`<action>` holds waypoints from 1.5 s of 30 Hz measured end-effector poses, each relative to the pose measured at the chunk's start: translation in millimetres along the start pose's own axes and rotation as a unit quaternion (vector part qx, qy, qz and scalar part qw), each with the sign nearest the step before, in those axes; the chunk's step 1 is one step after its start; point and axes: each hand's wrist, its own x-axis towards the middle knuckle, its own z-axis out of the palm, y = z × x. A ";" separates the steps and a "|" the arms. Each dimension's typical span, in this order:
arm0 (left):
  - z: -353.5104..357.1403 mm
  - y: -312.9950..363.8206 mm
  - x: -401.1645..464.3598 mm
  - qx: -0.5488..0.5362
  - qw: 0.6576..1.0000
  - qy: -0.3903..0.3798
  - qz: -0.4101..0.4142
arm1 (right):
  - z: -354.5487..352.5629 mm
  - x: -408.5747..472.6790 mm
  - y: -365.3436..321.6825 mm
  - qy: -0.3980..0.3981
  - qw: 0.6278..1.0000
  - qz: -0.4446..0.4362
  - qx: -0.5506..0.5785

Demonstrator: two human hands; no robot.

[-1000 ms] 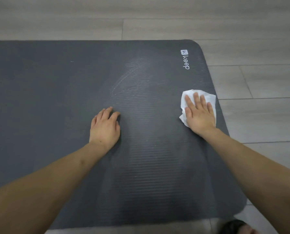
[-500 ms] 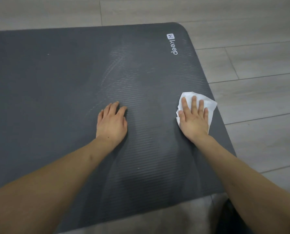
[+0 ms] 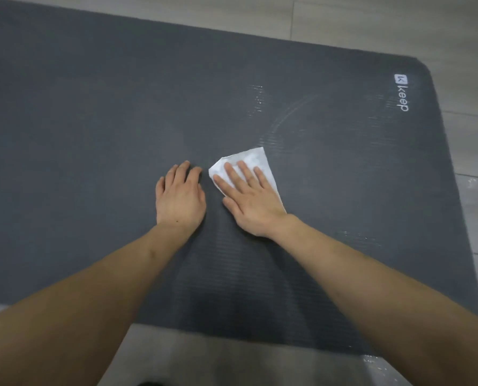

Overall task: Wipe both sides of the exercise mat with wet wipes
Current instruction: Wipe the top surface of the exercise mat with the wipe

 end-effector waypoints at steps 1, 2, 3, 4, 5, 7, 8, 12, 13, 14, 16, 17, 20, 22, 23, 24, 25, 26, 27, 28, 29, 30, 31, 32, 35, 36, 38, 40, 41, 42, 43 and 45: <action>-2.8 -10.7 -5.5 0.006 1.000 -0.003 -0.001 | 4.0 -0.7 -10.1 -0.002 1.000 -0.029 -0.008; -5.7 -18.9 -10.9 0.011 1.000 -0.007 -0.001 | 6.2 -2.6 -13.5 -0.002 0.999 -0.046 -0.012; -8.3 -24.7 -16.1 0.016 1.000 -0.013 0.000 | 6.8 -5.2 -12.3 -0.002 0.999 -0.053 -0.010; -9.7 -27.9 -21.1 0.022 1.000 -0.017 0.004 | 6.8 -9.0 -8.9 0.000 0.999 -0.053 -0.008; -10.0 -28.3 -25.1 0.029 0.999 -0.019 0.011 | 7.8 -13.6 -4.2 0.004 0.999 -0.050 -0.011; -8.4 -24.1 -30.4 0.038 0.999 -0.020 0.026 | 10.2 -23.5 5.8 0.013 0.999 -0.035 -0.013; -6.5 -19.6 -31.6 0.040 0.998 -0.019 0.032 | 10.2 -28.9 13.3 0.019 1.000 -0.022 -0.009; 7.5 19.9 -26.8 0.050 0.996 -0.026 0.065 | 3.8 -56.9 66.1 0.035 0.996 0.081 0.017; 10.6 35.2 -25.6 0.045 0.996 -0.029 0.073 | 1.2 -65.7 81.5 0.037 0.993 0.112 0.026; 13.7 51.7 -25.1 0.041 0.995 -0.031 0.082 | -0.6 -75.3 97.0 0.041 0.988 0.143 0.029; 20.9 86.1 -26.4 0.033 0.992 -0.043 0.110 | -3.8 -97.5 130.0 0.050 0.975 0.213 0.037; 24.7 102.2 -28.4 0.035 0.990 -0.053 0.128 | -5.4 -110.6 147.5 0.058 0.965 0.252 0.040; 37.6 144.2 -34.9 0.040 0.981 -0.076 0.174 | -7.9 -161.8 201.2 0.075 0.921 0.378 0.061; 45.9 170.9 -38.2 0.037 0.976 -0.090 0.196 | -5.2 -205.4 230.6 0.083 0.888 0.444 0.081; 49.5 183.6 -40.0 0.034 0.973 -0.096 0.206 | -2.4 -227.5 239.7 0.086 0.875 0.469 0.084; 52.5 195.2 -42.1 0.031 0.971 -0.100 0.216 | 1.7 -247.9 244.5 0.088 0.864 0.488 0.087; 55.1 205.2 -44.4 0.028 0.969 -0.104 0.225 | 5.8 -264.3 246.4 0.091 0.855 0.502 0.090; 57.5 212.9 -46.7 0.026 0.967 -0.105 0.231 | 9.2 -276.0 246.1 0.094 0.851 0.509 0.090; 59.2 217.9 -48.4 0.024 0.966 -0.105 0.233 | 11.8 -282.7 244.6 0.097 0.850 0.511 0.087; 60.2 220.5 -49.4 0.022 0.967 -0.105 0.231 | 13.2 -285.4 242.8 0.097 0.850 0.511 0.083; 59.9 220.5 -50.2 0.018 0.969 -0.104 0.225 | 13.5 -285.1 240.0 0.096 0.850 0.511 0.081; 59.3 218.2 -51.0 0.013 0.971 -0.103 0.217 | 13.7 -282.5 236.2 0.094 0.852 0.509 0.080; 58.2 213.9 -51.4 0.009 0.973 -0.101 0.208 | 13.7 -278.1 231.0 0.092 0.857 0.502 0.076; 57.1 207.5 -51.5 0.006 0.975 -0.099 0.199 | 14.5 -272.0 224.4 0.092 0.864 0.490 0.072; 50.5 179.4 -51.2 0.004 0.982 -0.085 0.171 | 16.7 -246.7 202.4 0.092 0.884 0.454 0.064; 47.7 167.5 -50.5 0.004 0.984 -0.077 0.160 | 15.6 -236.6 196.1 0.091 0.890 0.443 0.061; 41.4 141.9 -49.0 0.007 0.989 -0.063 0.132 | 12.5 -217.8 185.9 0.085 0.904 0.416 0.050; 34.9 115.3 -48.7 0.007 0.994 -0.054 0.097 | 9.1 -198.9 175.9 0.076 0.917 0.389 0.036; 31.2 101.7 -49.7 0.007 0.995 -0.050 0.082 | 7.3 -188.2 168.4 0.071 0.925 0.373 0.033; 27.7 87.7 -51.3 0.008 0.996 -0.047 0.069 | 6.7 -175.5 158.7 0.066 0.933 0.352 0.029; 23.8 74.2 -53.7 0.010 0.997 -0.044 0.058 | 6.8 -161.2 146.8 0.064 0.943 0.326 0.023; 17.1 49.8 -58.6 0.011 0.998 -0.043 0.041 | 6.6 -128.9 118.8 0.058 0.960 0.273 0.013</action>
